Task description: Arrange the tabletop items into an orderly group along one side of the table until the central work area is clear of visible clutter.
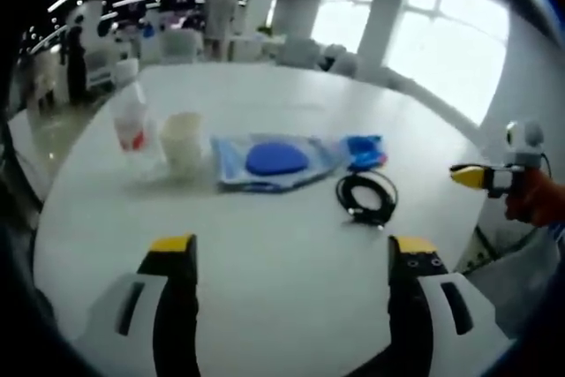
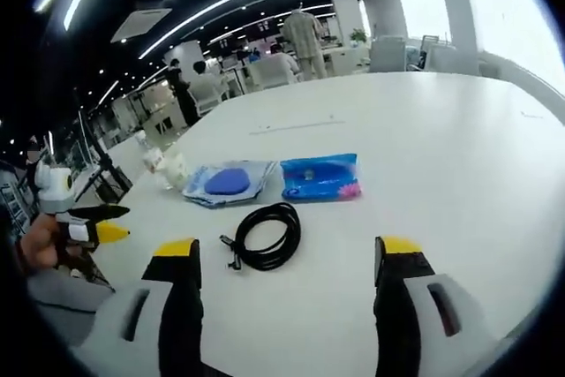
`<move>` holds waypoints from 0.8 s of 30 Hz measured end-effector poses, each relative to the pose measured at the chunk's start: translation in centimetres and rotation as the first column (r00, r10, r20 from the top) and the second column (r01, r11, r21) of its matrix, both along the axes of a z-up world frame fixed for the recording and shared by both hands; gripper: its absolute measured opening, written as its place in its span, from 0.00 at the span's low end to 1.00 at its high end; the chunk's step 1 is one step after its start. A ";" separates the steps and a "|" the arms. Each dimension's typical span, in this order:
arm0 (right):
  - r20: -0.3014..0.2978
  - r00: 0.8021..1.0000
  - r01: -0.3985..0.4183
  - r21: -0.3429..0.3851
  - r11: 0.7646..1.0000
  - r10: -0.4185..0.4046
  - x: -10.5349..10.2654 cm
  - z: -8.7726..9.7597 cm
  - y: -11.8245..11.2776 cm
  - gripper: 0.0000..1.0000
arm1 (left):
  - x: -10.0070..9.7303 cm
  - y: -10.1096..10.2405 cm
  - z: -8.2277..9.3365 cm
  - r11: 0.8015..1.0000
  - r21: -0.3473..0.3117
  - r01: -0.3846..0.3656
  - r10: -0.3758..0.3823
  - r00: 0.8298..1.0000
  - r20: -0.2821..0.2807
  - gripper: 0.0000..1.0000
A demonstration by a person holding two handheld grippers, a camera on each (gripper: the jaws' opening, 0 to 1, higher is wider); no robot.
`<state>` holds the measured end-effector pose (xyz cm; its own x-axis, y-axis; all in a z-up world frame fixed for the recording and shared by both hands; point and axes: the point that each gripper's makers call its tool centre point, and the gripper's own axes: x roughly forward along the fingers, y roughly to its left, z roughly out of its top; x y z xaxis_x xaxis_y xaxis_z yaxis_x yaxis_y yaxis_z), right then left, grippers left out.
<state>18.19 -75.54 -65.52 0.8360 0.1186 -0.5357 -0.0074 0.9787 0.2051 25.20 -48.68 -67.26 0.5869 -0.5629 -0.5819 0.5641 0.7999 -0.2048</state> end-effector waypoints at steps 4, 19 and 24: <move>0.015 1.000 -0.010 -0.022 1.000 0.010 -0.5 0.7 0.5 0.80 | 0.2 1.2 0.9 0.999 -0.014 -0.033 0.033 0.999 0.008 0.86; -0.022 1.000 0.006 -0.066 0.998 -0.008 -1.8 -0.1 0.7 0.82 | -2.3 2.0 1.8 0.996 0.073 0.040 -0.045 0.997 0.068 0.92; -0.034 0.999 -0.014 -0.072 0.997 0.012 -2.0 -0.6 1.1 0.81 | -2.1 2.0 2.1 0.996 0.079 0.049 -0.057 0.994 0.098 0.92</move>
